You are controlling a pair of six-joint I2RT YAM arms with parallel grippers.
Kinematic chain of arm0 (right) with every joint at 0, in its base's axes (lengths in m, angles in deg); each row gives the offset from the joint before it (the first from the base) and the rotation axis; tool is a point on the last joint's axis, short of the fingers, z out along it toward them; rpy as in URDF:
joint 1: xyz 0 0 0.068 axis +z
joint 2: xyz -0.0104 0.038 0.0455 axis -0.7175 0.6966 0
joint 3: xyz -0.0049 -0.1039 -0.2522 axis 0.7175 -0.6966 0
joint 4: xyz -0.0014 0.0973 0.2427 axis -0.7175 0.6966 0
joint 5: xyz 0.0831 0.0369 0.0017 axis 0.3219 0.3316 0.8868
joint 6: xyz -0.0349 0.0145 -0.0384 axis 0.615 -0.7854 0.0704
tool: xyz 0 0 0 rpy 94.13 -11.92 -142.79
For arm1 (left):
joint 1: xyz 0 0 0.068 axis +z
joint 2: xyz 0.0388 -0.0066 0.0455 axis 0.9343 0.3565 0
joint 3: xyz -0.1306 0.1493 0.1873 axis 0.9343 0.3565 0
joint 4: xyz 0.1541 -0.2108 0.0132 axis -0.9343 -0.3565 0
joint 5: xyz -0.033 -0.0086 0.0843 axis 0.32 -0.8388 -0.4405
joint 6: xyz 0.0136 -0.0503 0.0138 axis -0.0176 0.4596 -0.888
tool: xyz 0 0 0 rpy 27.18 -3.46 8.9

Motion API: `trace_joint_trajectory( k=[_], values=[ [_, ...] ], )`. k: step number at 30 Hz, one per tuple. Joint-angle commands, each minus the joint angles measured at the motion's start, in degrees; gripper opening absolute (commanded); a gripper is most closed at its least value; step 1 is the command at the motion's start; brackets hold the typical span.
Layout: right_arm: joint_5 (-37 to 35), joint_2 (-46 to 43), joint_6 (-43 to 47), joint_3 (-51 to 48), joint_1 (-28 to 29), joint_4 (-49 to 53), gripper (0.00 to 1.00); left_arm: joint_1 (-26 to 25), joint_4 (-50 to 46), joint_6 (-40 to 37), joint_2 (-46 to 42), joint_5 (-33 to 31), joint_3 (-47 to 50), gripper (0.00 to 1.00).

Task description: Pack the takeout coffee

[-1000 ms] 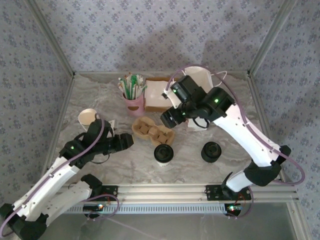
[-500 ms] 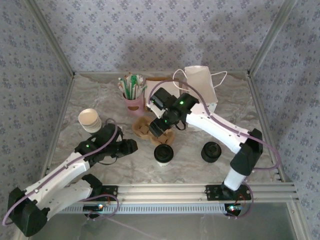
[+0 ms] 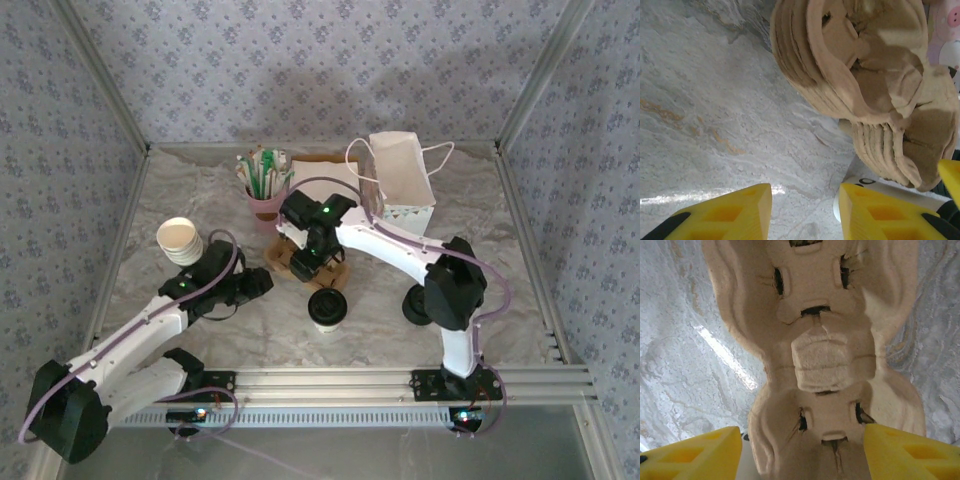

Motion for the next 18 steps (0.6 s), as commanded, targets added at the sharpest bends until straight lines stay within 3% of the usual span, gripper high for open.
trace_joint_trajectory(
  k=[1,10,18],
  values=[
    [-0.4,2.3,2.0,3.3,0.3,0.8,0.64,0.9,2.1,0.0,-0.2,1.5,0.8,0.39],
    [-2.3,5.3,2.2,6.0,-0.2,0.9,0.56,2.0,2.5,-0.3,-0.3,2.4,2.0,0.37],
    [-2.6,7.3,2.6,7.7,-0.3,1.5,0.57,2.4,2.8,-0.6,0.2,2.7,2.1,0.37]
  ],
)
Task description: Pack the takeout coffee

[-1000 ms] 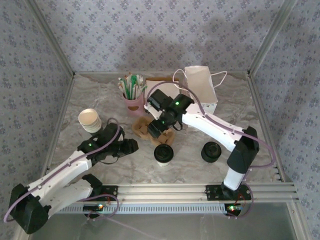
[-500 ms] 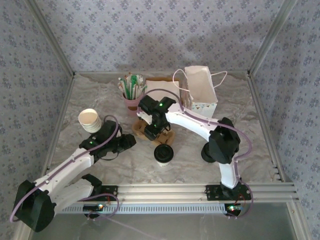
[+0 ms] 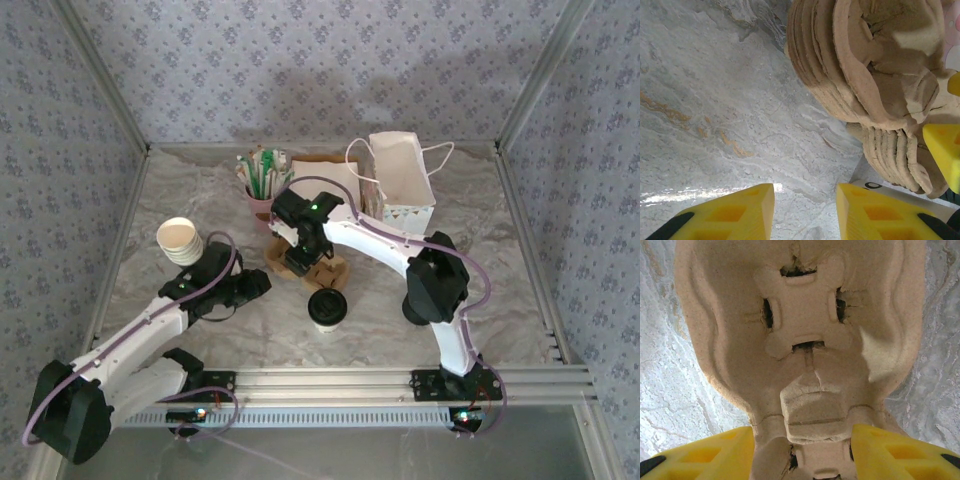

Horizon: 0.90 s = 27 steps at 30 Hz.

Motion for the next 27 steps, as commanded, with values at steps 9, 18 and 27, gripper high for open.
trace_joint_trajectory(
  k=[9,18,27],
  values=[
    [-2.3,2.3,1.2,3.3,-0.8,2.1,0.59,0.6,0.7,-0.6,-0.1,0.9,-0.1,0.37],
    [-1.7,3.4,1.5,3.9,-0.9,2.3,0.59,0.7,0.3,-0.7,-0.1,0.8,-0.3,0.37],
    [-1.2,4.0,1.3,4.1,-0.9,2.3,0.58,0.7,-0.1,-0.9,-0.1,0.6,-0.5,0.37]
  ],
)
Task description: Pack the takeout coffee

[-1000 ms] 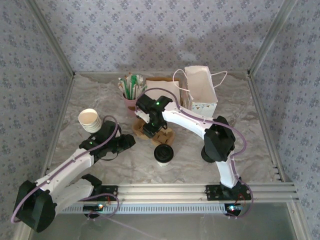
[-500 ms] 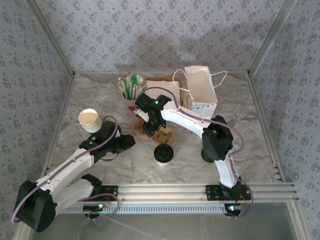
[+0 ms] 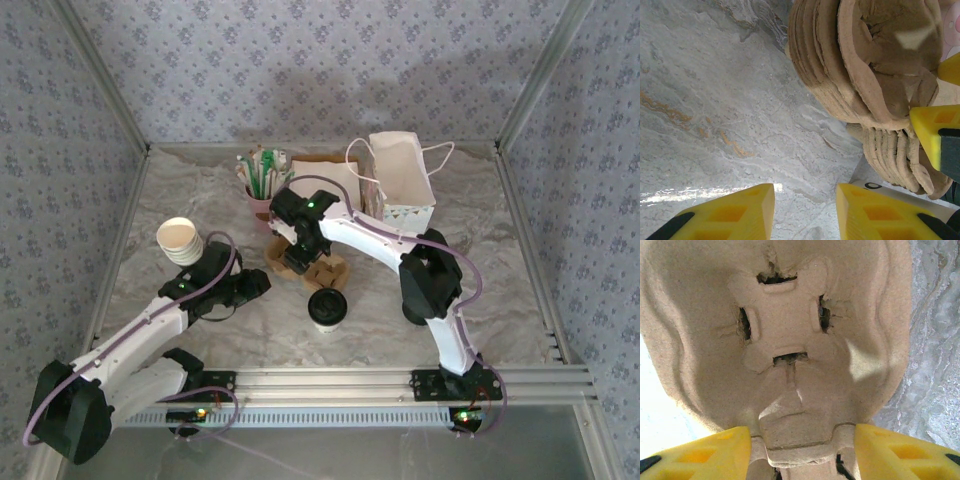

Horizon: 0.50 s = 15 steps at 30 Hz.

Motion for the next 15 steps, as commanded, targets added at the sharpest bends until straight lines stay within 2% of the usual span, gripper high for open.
trace_joint_trajectory(
  k=[1,15],
  values=[
    [0.2,1.1,0.7,1.6,-0.2,1.4,0.58,0.4,-0.2,-1.0,0.0,0.4,-0.4,0.37],
    [1.1,1.3,0.6,1.7,-0.5,1.2,0.50,0.4,-0.6,-1.0,-0.3,0.3,-0.6,0.37]
  ],
)
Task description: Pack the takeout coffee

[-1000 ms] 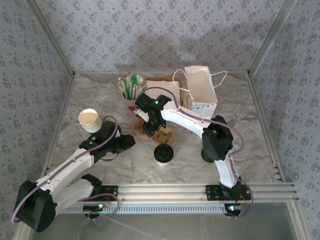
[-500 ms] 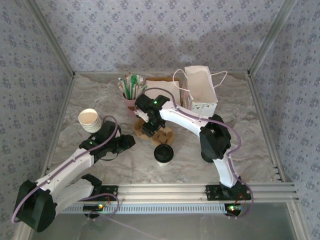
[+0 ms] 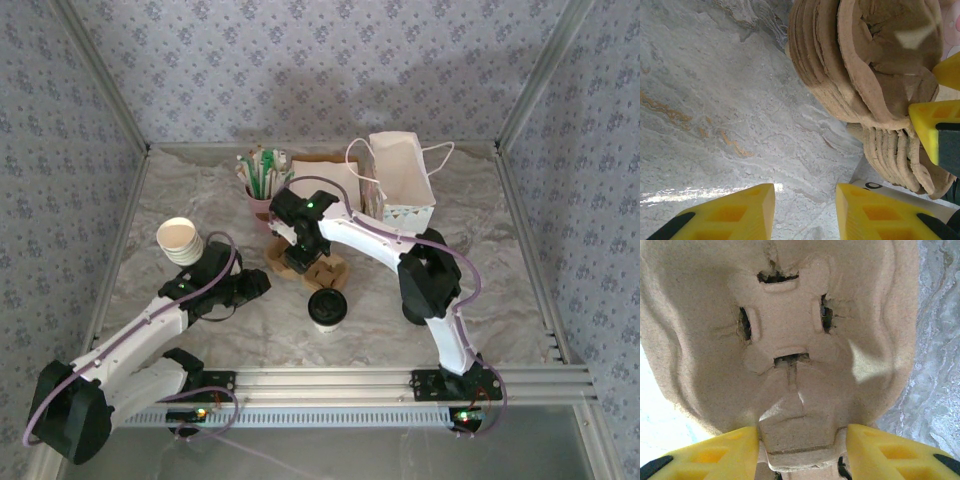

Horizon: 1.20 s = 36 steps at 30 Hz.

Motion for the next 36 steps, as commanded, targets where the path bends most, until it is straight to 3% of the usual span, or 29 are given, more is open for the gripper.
trace_joint_trajectory(
  k=[1,20,36],
  values=[
    [0.7,0.9,0.6,1.6,-0.5,1.1,0.49,0.4,-0.6,-0.8,-0.3,0.3,-0.6,0.37],
    [1.0,-0.3,0.4,1.7,-0.9,1.4,0.41,0.4,-2.0,-1.3,-0.7,0.0,-1.8,0.37],
    [3.3,-2.9,0.2,1.2,-1.3,1.2,0.40,0.4,-1.8,-1.3,-0.6,-0.7,-2.1,0.37]
  ],
)
